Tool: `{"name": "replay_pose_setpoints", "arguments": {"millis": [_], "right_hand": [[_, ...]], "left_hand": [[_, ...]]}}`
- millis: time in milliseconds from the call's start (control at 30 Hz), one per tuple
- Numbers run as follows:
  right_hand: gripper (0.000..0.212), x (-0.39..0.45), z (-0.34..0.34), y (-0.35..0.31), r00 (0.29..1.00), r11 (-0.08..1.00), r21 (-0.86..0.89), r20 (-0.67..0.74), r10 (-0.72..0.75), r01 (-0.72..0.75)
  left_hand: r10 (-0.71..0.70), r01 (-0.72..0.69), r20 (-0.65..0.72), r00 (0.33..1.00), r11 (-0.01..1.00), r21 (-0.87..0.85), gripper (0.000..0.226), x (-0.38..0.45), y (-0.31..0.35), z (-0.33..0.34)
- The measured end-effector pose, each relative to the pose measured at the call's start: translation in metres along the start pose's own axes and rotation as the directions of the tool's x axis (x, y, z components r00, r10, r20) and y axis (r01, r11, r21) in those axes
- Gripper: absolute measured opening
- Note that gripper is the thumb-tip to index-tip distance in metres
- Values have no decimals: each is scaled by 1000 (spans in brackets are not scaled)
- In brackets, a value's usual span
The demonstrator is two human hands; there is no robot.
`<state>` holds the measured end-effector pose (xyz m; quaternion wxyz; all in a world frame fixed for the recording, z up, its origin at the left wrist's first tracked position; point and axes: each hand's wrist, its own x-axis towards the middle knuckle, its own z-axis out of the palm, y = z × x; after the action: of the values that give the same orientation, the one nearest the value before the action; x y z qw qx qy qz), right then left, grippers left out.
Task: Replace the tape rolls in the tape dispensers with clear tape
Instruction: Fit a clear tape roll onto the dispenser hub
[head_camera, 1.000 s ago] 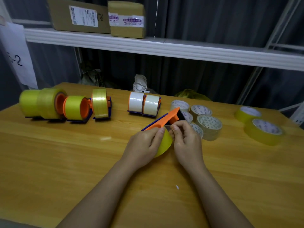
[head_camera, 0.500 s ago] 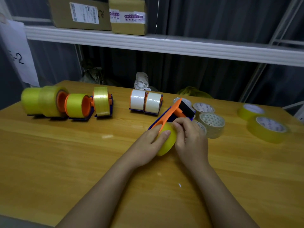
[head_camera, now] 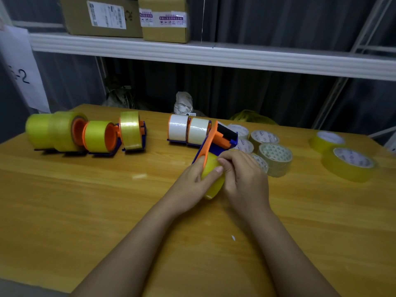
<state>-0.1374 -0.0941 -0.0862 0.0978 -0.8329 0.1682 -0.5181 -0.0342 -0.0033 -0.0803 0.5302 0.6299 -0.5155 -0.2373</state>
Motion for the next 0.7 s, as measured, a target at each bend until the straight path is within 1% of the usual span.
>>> {"name": "replay_pose_setpoints", "arguments": {"millis": [100, 267, 400, 433, 533, 567, 633, 700], "right_hand": [[22, 0, -2, 2, 999, 999, 39, 11, 37, -37], [12, 3, -6, 6, 985, 973, 151, 42, 169, -174], [17, 4, -7, 8, 959, 937, 203, 55, 278, -283], [16, 4, -7, 8, 954, 935, 193, 54, 293, -298], [16, 5, -7, 11, 941, 930, 145, 52, 334, -338], [16, 5, -7, 11, 936, 926, 135, 52, 349, -353], [14, 5, -7, 11, 930, 924, 106, 52, 365, -368], [13, 5, -8, 10, 919, 914, 102, 58, 390, -394]], "left_hand": [[-11, 11, -3, 1000, 999, 34, 28, 1, 1, -1], [2, -1, -15, 1000, 999, 42, 13, 1, 4, -2], [3, 0, -60, 998, 998, 55, 6, 1, 4, -5], [-3, 7, -76, 997, 998, 56, 10, 1, 5, -6], [-15, 27, -128, 992, 995, 91, 41, 3, 2, -8], [-12, 26, -140, 990, 994, 102, 47, 3, 2, -8], [7, 12, -150, 989, 992, 126, 51, 4, 1, -9], [48, -25, -155, 987, 989, 142, 48, 3, 0, -11]]}}
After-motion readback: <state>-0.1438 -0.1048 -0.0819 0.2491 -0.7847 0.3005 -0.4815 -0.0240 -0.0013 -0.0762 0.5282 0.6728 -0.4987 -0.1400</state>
